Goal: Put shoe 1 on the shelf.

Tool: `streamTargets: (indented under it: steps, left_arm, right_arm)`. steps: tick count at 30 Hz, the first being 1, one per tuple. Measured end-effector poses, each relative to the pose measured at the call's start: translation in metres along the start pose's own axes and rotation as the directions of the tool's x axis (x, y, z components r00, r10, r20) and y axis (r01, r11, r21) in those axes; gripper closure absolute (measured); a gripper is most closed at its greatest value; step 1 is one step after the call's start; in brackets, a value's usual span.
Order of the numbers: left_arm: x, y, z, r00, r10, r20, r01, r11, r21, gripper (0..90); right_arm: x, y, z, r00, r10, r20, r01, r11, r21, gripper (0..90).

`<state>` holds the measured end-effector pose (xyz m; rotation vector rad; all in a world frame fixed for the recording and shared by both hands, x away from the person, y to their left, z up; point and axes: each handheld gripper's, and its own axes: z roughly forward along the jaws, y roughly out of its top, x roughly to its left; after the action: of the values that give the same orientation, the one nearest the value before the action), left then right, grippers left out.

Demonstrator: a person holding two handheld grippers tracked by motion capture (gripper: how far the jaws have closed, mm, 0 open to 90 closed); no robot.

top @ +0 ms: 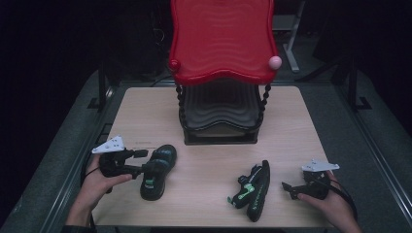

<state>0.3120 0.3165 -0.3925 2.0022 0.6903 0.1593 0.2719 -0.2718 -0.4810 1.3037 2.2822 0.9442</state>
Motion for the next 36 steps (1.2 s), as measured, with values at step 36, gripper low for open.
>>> streamTargets:
  steps: [36]
  left_arm:
    - [0.021, -0.017, 0.036, 0.9965, 0.033, 0.076, -0.041, 0.9944, 0.097, 62.8]
  right_arm:
    - [0.000, 0.000, 0.000, 1.0000, 0.000, 0.000, 0.000, 1.000, 0.000, 0.0]
